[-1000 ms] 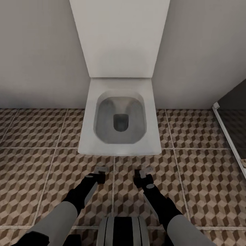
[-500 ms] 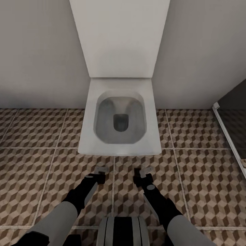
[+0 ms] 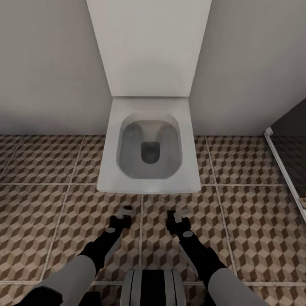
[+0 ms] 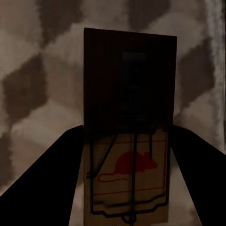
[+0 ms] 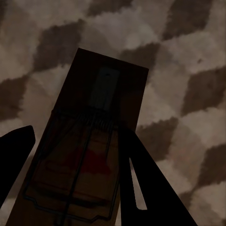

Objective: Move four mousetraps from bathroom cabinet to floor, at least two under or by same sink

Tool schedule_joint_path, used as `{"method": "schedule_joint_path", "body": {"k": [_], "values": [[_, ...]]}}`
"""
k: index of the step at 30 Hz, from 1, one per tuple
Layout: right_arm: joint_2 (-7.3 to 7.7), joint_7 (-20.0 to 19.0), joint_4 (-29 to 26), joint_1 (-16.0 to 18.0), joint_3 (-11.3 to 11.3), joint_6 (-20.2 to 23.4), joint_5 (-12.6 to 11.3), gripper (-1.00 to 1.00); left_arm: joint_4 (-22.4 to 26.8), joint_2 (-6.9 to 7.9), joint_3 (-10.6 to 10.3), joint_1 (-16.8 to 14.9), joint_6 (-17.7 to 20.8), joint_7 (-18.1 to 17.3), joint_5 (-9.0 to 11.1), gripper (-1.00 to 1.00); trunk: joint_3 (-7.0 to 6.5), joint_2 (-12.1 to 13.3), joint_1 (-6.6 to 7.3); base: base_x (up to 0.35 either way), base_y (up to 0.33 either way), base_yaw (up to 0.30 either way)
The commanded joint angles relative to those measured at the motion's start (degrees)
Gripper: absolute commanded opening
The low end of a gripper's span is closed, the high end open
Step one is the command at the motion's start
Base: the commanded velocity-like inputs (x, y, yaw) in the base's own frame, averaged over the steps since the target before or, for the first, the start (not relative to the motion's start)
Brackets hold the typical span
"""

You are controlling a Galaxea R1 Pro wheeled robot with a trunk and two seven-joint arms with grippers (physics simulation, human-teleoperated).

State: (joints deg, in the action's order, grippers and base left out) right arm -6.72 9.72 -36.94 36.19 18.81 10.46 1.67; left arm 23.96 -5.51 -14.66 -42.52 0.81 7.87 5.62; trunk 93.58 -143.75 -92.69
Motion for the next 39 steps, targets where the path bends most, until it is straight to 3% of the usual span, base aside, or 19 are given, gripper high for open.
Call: {"method": "schedule_joint_path", "body": {"k": [1, 19, 25, 39], "values": [[0.03, 0.38, -0.08, 0.02, 0.26, 0.43, 0.17, -1.00, -0.58, 0.10, -1.42, -0.02, -0.80, 0.54, 0.54, -1.00, 0.03, -0.01, 0.01, 0.000, 0.000, 0.000], [0.01, 0.38, -0.08, 0.02, 0.26, 0.12, 0.17, -1.00, -1.37, 0.15, -2.39, -0.02, -1.69, 0.50, 0.54, -1.00, 0.03, -0.01, 0.01, 0.000, 0.000, 0.000], [-0.15, 0.38, 5.87, 0.02, 0.29, -10.44, 0.17, -1.00, -1.37, 0.15, -2.39, -0.02, -1.69, 0.48, 0.54, -1.00, 0.03, -0.01, 0.01, 0.000, 0.000, 0.000], [-0.64, 0.33, 8.01, 0.02, 0.26, -12.56, 0.17, -1.00, -1.37, 0.08, -2.39, -0.02, -1.61, 0.47, 0.54, -1.00, 0.03, -0.01, 0.01, 0.000, 0.000, 0.000]]}}
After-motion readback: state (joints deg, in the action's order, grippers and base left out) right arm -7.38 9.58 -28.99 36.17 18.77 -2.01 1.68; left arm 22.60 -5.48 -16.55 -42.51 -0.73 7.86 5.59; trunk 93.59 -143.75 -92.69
